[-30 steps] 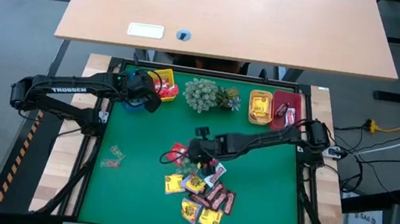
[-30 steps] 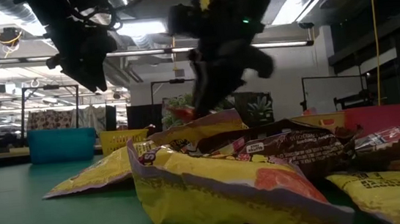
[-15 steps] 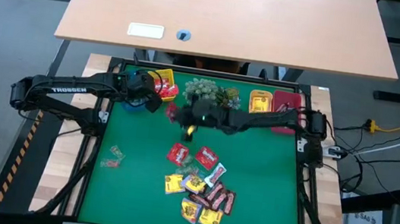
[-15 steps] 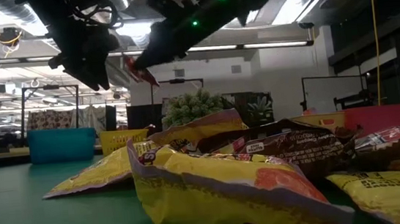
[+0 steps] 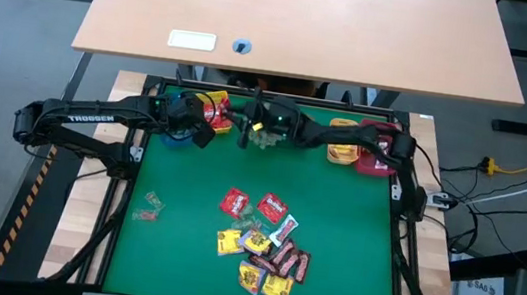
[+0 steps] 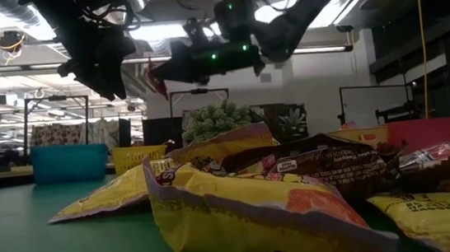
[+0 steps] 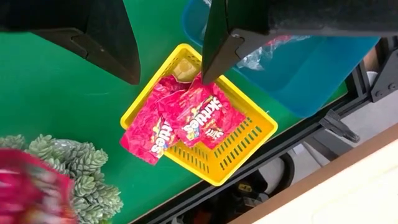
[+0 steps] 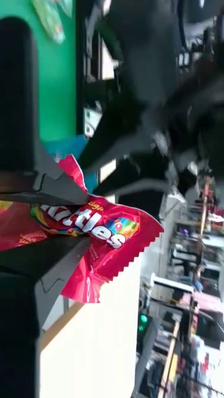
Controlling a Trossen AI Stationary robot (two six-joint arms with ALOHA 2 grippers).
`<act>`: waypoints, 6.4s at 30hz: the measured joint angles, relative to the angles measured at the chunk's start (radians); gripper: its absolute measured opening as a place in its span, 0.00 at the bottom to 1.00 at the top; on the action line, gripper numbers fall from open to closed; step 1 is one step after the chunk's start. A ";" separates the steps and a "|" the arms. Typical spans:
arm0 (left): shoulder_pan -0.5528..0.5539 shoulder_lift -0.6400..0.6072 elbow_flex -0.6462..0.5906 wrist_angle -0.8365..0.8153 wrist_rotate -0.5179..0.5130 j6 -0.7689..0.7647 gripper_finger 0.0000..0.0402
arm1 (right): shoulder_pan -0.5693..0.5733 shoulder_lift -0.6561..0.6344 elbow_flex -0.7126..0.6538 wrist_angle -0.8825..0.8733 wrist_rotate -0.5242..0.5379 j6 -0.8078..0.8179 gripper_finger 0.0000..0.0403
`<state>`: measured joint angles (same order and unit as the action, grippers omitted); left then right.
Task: Sort candy
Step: Put the red candy into the yellow bin
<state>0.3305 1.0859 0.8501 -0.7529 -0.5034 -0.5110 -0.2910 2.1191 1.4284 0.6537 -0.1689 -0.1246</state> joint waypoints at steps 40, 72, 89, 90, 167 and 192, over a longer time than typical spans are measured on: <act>0.000 0.000 0.000 0.006 0.000 -0.002 0.39 | -0.031 0.142 0.262 -0.154 0.095 0.239 0.53; -0.302 0.201 0.001 0.271 0.369 -0.011 0.39 | -0.029 -0.563 0.234 -1.387 0.056 0.344 0.61; -0.630 0.529 0.000 0.414 0.298 0.371 0.39 | -0.030 -0.755 -0.162 -1.328 -0.047 0.391 0.61; -0.642 0.540 0.000 0.414 0.273 0.393 0.39 | -0.030 -0.755 -0.171 -1.328 -0.049 0.391 0.61; -0.620 0.687 0.003 0.489 0.133 0.851 0.24 | 0.180 -0.659 -0.671 -0.595 -0.216 0.696 0.61; -0.616 0.667 -0.003 0.605 0.031 0.358 0.00 | 0.180 -0.659 -0.670 -0.596 -0.216 0.696 0.61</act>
<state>-0.2855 1.7525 0.8469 -0.1479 -0.4727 -0.1531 -0.1112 1.4597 0.7582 0.0577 -0.3851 0.5713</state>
